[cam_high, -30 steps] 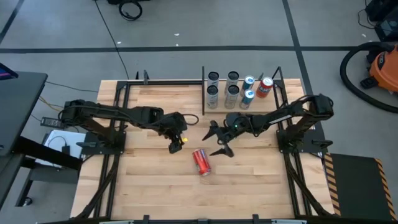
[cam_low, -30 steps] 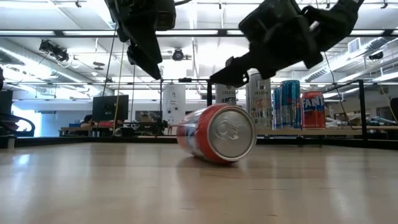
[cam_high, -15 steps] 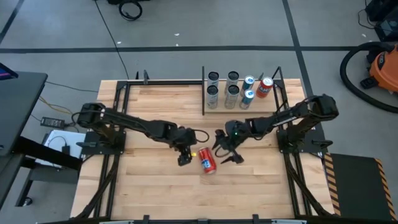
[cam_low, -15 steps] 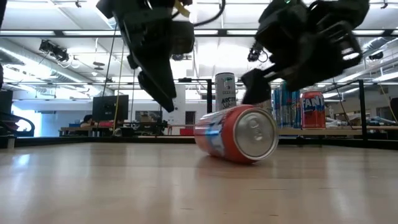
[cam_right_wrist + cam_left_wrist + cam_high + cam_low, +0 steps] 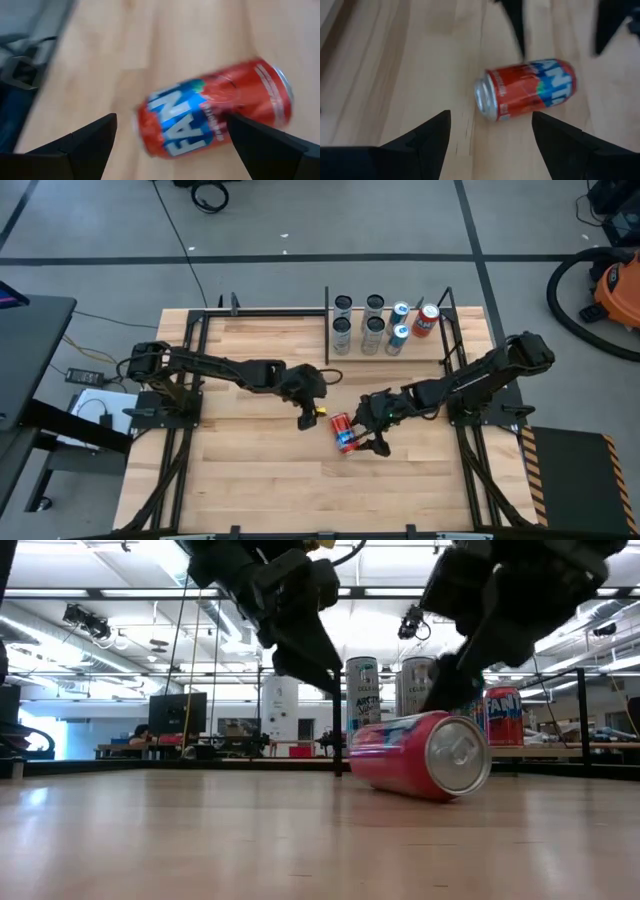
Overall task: Place canned beverage on shelf
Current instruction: Put the red soda can on the shelf aligned with the other orange soda can
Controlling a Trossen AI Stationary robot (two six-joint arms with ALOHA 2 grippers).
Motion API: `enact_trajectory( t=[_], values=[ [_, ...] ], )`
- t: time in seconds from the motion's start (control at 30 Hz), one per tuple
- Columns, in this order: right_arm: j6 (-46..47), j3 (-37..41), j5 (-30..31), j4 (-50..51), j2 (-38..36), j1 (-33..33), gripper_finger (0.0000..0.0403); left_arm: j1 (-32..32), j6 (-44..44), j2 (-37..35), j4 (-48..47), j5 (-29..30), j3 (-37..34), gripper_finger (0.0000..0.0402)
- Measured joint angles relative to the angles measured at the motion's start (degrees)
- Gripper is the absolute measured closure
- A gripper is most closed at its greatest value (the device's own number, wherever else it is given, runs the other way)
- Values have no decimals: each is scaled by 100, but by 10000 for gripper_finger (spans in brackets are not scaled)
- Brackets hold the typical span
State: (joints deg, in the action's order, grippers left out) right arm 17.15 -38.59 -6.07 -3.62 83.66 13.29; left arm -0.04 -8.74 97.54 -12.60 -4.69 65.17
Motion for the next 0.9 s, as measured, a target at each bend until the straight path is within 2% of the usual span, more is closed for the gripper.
enact_trajectory(
  t=[0.1,0.23,0.53,0.67,0.83,0.9],
  values=[
    [760,2,630,310,58,101,16,105,118,0,174,-301,0,123],
    [1266,4,923,498,58,244,16,131,334,2,195,-407,0,123],
    [946,0,960,14,56,-37,16,116,444,2,80,-479,0,123],
    [1016,0,960,104,56,-197,16,-3,390,103,0,-957,4,123],
    [1030,0,849,170,56,-204,16,-227,795,395,108,-1608,4,123],
    [1036,0,747,234,56,-202,16,-287,981,523,126,-1700,2,123]
  ],
)
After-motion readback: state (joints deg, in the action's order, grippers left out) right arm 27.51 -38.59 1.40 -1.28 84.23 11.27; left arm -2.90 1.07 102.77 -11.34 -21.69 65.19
